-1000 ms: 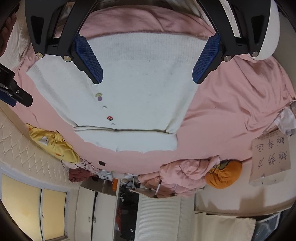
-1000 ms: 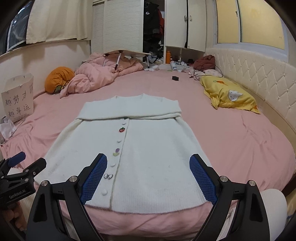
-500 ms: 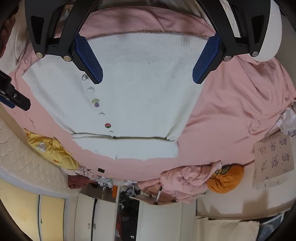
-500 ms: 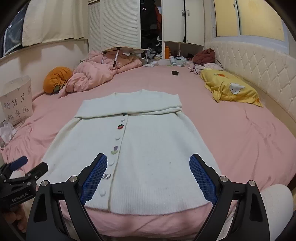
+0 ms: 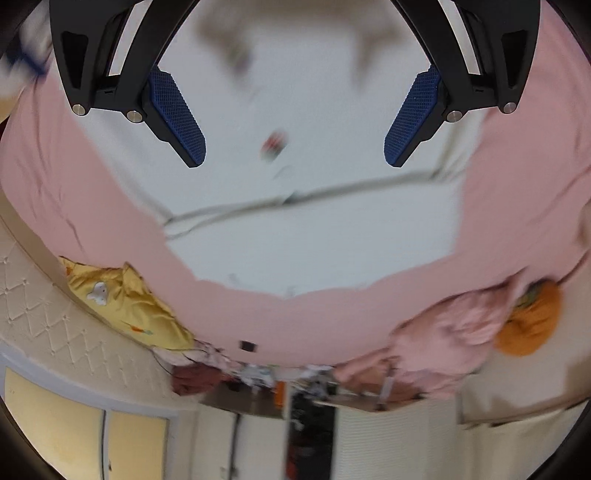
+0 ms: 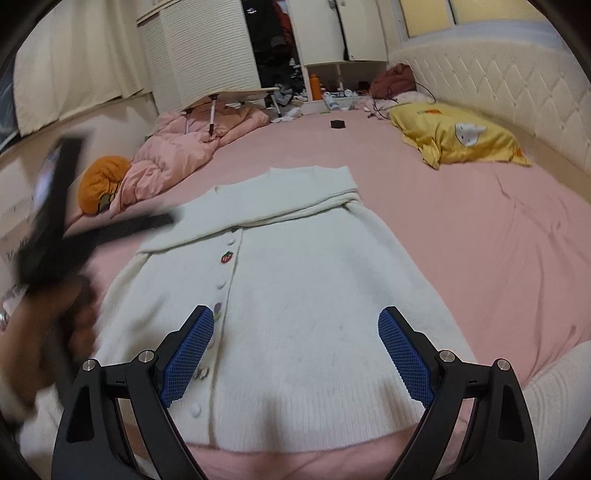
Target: Fold clothes
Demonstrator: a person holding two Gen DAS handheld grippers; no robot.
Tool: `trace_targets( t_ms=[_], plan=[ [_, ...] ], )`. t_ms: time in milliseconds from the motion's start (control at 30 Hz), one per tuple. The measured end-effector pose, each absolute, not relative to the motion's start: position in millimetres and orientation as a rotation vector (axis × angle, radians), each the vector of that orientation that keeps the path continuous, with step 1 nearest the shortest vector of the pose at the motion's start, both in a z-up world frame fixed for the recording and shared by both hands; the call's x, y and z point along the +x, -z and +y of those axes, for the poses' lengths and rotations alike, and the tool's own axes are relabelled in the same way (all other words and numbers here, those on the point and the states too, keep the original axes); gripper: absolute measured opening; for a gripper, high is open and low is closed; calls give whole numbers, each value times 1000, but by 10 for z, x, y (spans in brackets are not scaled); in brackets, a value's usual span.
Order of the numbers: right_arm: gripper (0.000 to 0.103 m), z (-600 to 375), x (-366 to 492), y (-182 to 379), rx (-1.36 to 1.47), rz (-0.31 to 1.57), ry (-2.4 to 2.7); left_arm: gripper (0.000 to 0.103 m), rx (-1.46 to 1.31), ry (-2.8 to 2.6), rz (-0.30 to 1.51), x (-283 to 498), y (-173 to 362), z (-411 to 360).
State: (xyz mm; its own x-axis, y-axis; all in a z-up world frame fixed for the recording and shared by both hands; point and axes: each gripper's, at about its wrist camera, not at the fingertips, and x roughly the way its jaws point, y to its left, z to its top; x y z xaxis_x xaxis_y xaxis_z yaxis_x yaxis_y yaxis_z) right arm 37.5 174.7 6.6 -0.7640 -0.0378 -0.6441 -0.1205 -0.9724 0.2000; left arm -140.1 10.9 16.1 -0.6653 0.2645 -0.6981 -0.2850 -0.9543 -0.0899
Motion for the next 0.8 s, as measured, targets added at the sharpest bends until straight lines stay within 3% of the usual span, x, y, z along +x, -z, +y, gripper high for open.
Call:
trace_targets(
  t_ms=[100,267,500,633,667,700,733,767,800],
  plan=[
    [91,1846,283,1,-1093,466,-2875,98,-1155,-2528,99,-1964,-115,805],
    [91,2023,173,16,-1082,588,-2874,97,-1320,-2376,246,-2776,391,1847],
    [91,2316,81,196,-1154,836,-2798,97,-1398,-2373,194,-3259,782,2350],
    [91,2363,59,245,-1177,891,-2770,98,-1410,-2349,321,-3319,889,2454],
    [91,2355,62,246,-1180,895,-2774,94,-1403,-2343,327,-3311,883,2441],
    [91,2346,67,241,-1179,895,-2779,75,-1397,-2346,330,-3303,870,2413],
    [91,2334,76,231,-1174,891,-2785,47,-1395,-2372,308,-3301,830,2331],
    [91,2323,84,221,-1169,888,-2791,30,-1401,-2388,245,-3309,773,2223],
    [91,2318,89,218,-1167,887,-2794,22,-1406,-2395,175,-3316,719,2113]
  ],
)
